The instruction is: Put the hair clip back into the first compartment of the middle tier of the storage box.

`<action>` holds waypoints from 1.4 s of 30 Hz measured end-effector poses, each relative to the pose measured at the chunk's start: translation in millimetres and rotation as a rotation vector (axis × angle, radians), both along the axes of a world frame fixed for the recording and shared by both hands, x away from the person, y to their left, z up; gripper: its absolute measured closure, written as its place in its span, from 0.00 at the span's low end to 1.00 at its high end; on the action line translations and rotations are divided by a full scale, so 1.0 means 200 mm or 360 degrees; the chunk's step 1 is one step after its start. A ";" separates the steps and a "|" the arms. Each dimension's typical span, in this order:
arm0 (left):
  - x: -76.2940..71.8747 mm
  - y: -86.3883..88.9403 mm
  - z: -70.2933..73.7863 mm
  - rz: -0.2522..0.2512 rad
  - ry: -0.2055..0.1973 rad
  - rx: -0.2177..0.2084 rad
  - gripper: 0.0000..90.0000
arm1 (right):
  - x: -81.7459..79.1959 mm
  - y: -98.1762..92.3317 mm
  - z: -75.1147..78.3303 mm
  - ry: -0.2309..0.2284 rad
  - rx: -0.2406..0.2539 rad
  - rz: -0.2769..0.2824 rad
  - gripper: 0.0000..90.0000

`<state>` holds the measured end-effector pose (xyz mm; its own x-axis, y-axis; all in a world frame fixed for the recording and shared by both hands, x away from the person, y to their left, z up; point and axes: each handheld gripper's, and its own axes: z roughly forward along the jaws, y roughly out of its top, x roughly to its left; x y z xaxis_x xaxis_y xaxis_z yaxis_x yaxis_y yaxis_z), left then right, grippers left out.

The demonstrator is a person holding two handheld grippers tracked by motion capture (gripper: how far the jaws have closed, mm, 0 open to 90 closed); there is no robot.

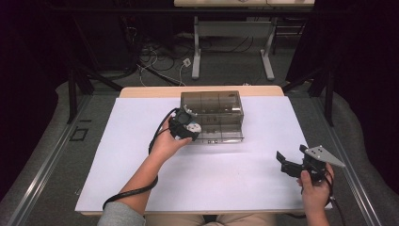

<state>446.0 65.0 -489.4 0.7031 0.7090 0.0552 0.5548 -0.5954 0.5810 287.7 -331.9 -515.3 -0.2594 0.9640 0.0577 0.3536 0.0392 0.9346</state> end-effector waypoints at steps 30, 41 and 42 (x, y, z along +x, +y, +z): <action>-0.03 0.06 0.04 0.0097 -0.0057 -0.0137 0.05 | 0.00 0.00 0.00 -0.0015 -0.0009 -0.0003 0.08; -0.06 0.11 0.06 0.0133 -0.0072 -0.0230 0.01 | 0.00 0.00 -0.01 0.0005 -0.0011 0.0003 0.08; -0.06 0.12 0.06 0.0133 -0.0080 -0.0232 0.01 | 0.00 0.01 0.00 0.0017 -0.0011 -0.0006 0.08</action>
<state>433.4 88.3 -476.7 0.6404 0.7679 -0.0186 0.5669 -0.4561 0.6860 287.5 -330.7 -516.1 -0.2552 0.9654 0.0539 0.3636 0.0442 0.9305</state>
